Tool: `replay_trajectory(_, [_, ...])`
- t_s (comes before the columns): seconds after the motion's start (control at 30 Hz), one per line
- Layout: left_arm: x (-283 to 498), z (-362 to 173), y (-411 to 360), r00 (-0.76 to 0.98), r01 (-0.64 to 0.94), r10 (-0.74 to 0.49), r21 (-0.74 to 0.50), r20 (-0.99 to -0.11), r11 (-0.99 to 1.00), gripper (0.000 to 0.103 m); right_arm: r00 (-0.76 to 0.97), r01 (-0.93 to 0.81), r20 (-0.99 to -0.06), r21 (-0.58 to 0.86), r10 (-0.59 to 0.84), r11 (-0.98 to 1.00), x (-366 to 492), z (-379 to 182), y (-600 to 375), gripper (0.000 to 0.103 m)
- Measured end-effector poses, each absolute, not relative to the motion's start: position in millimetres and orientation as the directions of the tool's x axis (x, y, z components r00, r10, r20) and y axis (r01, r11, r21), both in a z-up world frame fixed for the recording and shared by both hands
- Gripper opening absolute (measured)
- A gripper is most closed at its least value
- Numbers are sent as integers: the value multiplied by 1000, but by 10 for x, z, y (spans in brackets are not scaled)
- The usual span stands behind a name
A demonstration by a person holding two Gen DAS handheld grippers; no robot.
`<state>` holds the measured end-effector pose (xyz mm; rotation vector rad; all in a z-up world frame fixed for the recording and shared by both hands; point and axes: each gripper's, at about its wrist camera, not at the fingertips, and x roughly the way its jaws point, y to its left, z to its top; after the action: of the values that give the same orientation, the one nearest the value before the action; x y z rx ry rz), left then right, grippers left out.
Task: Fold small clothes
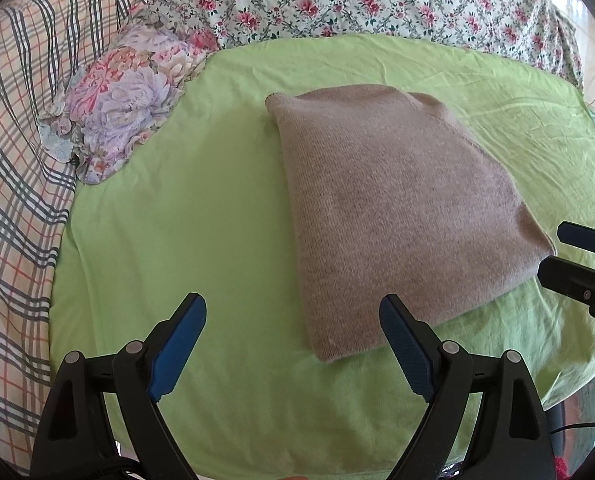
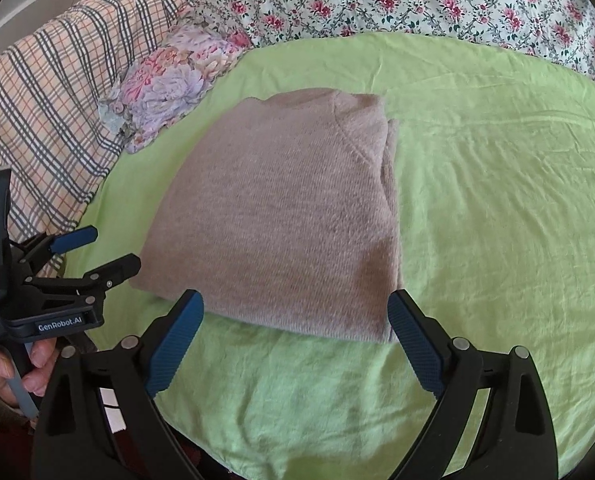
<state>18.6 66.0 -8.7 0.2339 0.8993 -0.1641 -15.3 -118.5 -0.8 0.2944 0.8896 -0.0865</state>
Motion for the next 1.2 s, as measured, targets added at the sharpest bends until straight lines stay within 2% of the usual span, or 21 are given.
replay_trajectory(0.63, [516,-5,709,619,197,-56,85,-784,977,92,635,284,-772,279,39,917,70,18,-1551,93])
replay_trajectory(1.2, [492,-31,568,613,241,-62,111,-788,964,94,607,172,-791,223,75,959,109,-32,-1228,93])
